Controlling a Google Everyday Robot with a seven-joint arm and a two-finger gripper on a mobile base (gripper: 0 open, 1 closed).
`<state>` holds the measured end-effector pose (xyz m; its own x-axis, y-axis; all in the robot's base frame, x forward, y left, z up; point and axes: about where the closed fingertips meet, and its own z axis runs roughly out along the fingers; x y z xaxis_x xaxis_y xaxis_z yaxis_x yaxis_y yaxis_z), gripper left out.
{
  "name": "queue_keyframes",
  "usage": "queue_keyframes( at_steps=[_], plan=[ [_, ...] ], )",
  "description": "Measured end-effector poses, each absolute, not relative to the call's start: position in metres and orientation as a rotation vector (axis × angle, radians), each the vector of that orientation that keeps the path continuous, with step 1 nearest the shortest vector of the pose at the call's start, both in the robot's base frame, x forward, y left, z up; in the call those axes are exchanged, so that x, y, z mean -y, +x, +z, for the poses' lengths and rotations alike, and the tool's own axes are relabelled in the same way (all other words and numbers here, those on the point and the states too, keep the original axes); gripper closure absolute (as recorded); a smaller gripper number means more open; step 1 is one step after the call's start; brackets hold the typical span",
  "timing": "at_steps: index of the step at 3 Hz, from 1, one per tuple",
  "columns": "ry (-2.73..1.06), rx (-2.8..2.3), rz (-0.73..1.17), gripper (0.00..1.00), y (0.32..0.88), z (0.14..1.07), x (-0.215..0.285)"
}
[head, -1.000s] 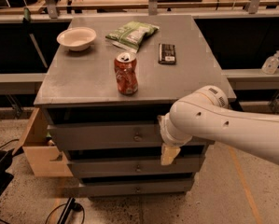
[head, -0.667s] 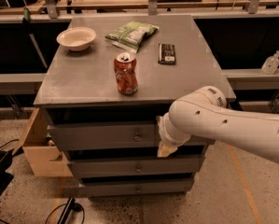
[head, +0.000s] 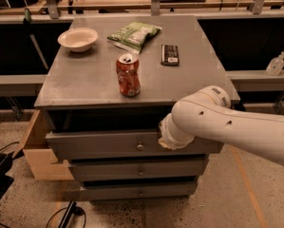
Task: Open top drawer
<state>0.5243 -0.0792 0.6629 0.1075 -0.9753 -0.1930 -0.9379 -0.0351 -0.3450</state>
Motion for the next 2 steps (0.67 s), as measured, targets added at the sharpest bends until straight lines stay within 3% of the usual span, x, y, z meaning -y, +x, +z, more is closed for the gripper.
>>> queue_keyframes(
  at_steps=[1,2],
  plan=[
    [-2.011,-1.867,-0.133,1.00,0.5243,0.6700,0.0792],
    [-2.011,-1.866,-0.133,1.00,0.5243,0.6715,0.0792]
  ],
)
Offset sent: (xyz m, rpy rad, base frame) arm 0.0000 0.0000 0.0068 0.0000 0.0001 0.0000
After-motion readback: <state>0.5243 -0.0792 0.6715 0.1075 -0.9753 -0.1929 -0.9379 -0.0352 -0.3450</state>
